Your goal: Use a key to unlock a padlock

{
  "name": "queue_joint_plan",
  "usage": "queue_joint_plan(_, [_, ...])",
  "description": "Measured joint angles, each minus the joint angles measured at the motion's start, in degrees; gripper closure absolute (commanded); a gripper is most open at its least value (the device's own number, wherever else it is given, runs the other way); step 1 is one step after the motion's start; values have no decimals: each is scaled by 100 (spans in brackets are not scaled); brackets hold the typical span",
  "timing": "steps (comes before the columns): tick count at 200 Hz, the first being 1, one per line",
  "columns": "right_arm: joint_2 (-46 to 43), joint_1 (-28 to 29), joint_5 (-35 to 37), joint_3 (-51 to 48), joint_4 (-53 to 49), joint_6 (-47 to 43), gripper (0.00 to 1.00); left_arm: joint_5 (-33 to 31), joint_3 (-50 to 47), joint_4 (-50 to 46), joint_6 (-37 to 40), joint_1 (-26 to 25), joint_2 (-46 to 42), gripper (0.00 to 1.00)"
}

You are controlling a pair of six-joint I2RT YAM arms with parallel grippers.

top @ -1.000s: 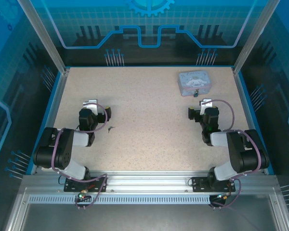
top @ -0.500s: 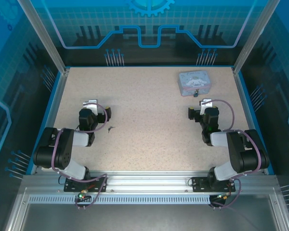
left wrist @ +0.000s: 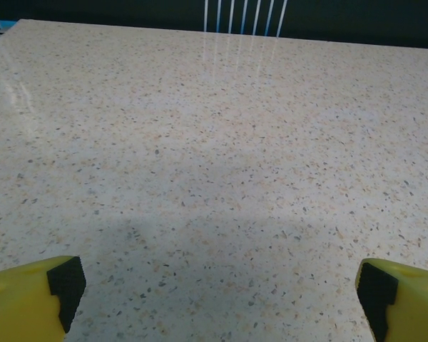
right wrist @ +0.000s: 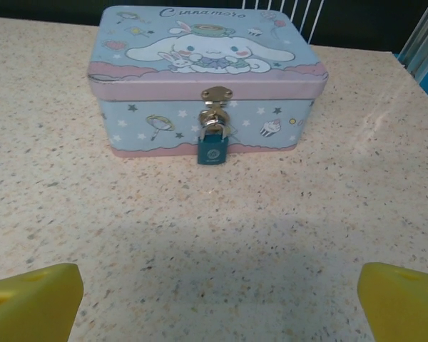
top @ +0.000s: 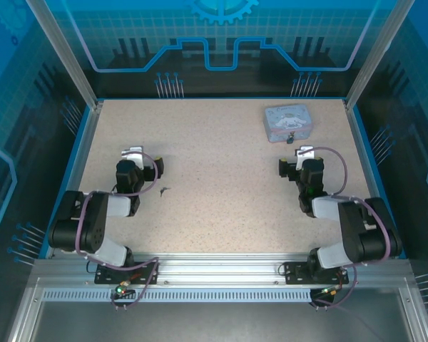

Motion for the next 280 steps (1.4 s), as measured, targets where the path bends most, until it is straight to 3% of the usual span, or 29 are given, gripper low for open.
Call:
queue_joint_plan(35, [-1014, -96, 96, 951, -1843, 776, 0, -138, 256, -935, -79, 0, -876, 1])
queue_joint_plan(77, [-824, -520, -190, 2566, -3661, 1766, 0, -223, 1443, -2767, -828, -4, -1320, 1])
queue_joint_plan(110, [343, -804, -695, 4417, -4846, 2155, 0, -173, 2269, -4026, -1526, -256, -1307, 1])
queue_joint_plan(146, [1921, -1235, -1276, 6273, -5899, 2533, 0, -37, 2520, -4870, -2041, -914, -1274, 1])
queue_joint_plan(194, [3679, -1609, -1668, 8067, -7119, 2767, 3, 175, 2802, -5375, -2428, -1451, -1154, 1])
queue_joint_plan(280, [6369, -1663, -2116, 11899, -8688, 2968, 8, 535, 2905, -5619, -2750, -1683, -1093, 1])
